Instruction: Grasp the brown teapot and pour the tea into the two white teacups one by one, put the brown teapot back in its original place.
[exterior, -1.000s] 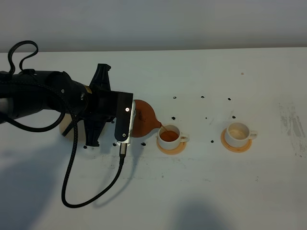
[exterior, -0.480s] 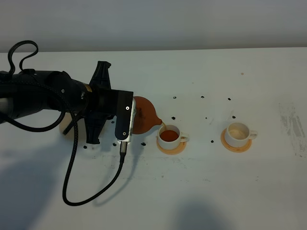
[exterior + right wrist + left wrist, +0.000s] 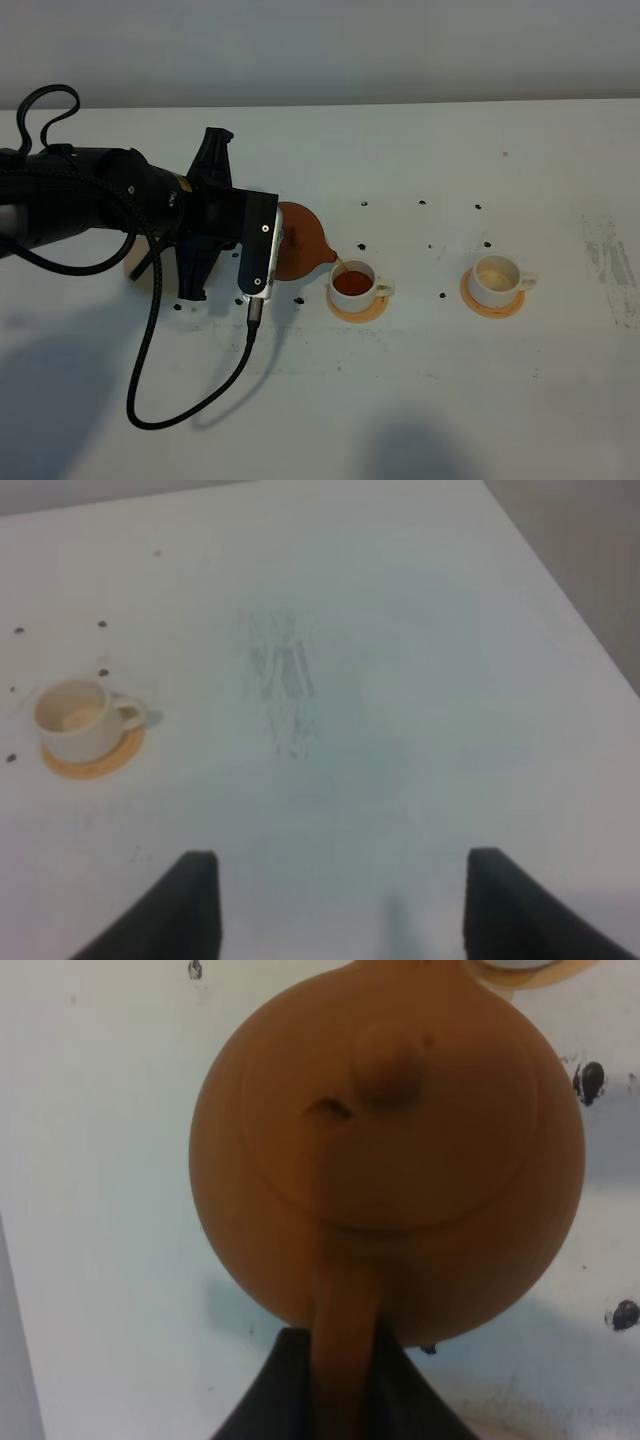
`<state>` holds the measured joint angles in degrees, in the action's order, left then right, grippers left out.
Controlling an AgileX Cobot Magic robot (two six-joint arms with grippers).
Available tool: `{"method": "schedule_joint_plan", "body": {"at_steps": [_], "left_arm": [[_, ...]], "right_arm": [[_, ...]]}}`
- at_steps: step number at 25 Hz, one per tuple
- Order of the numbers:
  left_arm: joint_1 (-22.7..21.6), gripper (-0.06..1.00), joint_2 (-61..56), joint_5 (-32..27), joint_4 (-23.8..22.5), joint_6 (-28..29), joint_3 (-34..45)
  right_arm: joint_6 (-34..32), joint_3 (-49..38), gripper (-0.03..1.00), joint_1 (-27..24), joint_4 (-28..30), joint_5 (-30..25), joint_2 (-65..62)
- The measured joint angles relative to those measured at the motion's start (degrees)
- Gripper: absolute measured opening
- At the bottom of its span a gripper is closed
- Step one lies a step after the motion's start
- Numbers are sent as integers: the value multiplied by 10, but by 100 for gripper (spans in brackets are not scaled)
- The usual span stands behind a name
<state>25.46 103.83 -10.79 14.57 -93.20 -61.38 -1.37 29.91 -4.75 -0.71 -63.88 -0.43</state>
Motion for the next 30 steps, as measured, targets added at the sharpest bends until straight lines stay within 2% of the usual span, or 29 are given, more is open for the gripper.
{"method": "schedule_joint_plan", "body": {"at_steps": [30], "left_arm": [[10,8,0,23,0,-53,0]], "right_arm": [[0,0,51,0,0,0,0]]}}
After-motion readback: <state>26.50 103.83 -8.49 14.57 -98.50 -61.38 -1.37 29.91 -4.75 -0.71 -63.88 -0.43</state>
